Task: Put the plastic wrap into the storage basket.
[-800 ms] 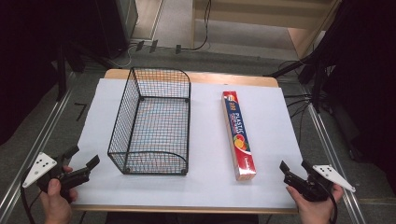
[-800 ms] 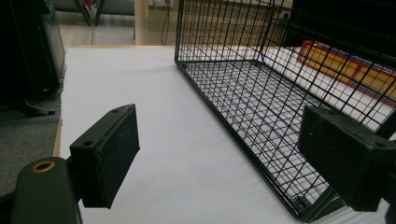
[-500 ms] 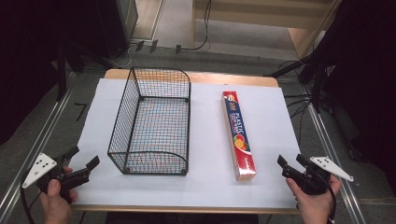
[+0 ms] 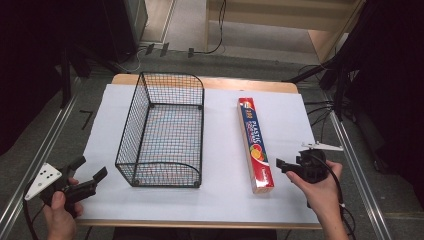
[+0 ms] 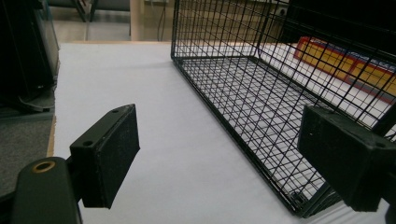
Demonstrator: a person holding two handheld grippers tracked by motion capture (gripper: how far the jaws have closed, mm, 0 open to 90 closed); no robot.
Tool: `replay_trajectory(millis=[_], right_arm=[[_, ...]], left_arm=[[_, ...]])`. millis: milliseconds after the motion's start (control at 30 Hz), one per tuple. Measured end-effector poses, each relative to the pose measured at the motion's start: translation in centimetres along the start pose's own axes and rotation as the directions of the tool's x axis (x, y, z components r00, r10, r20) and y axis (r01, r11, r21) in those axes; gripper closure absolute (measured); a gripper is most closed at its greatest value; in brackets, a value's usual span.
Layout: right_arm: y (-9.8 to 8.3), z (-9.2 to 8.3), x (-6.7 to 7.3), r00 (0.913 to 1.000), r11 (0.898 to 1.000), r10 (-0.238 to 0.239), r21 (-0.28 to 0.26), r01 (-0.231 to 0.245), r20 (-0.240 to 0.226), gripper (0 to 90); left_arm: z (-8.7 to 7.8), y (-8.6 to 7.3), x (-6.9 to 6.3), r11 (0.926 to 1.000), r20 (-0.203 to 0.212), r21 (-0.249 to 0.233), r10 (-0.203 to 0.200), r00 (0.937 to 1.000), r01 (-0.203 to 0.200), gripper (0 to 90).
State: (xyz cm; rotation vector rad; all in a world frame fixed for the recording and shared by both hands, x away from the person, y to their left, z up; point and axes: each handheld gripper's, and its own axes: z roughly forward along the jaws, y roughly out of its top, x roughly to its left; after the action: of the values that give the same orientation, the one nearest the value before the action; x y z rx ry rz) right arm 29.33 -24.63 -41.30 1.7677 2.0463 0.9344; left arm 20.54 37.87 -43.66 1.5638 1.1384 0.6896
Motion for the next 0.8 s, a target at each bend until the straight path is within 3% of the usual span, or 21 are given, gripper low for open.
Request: replay_trajectory(millis=[167,467,800], right_arm=[[2.0,1.3,0.9,0.9997,0.999,0.021,0.036,-0.021,0.012,20.9],[4.7,4.2,3.4,0.9993,0.992,-0.032,0.122,0.030,0.017,20.0],[6.1,5.9,4.2,1.0000,0.985,0.001,0.173,-0.001,0.001,22.6]], left_arm=[[0.2,0.0,-0.3,0.9997,0.010,0.010,0.023,0.9997,-0.023,13.1],[0.4,0.0,-0.3,0.9994,0.010,0.018,0.029,0.9995,-0.029,13.1],[0.4,0.0,-0.2,0.9992,0.011,0.020,0.033,0.9994,-0.034,13.1]])
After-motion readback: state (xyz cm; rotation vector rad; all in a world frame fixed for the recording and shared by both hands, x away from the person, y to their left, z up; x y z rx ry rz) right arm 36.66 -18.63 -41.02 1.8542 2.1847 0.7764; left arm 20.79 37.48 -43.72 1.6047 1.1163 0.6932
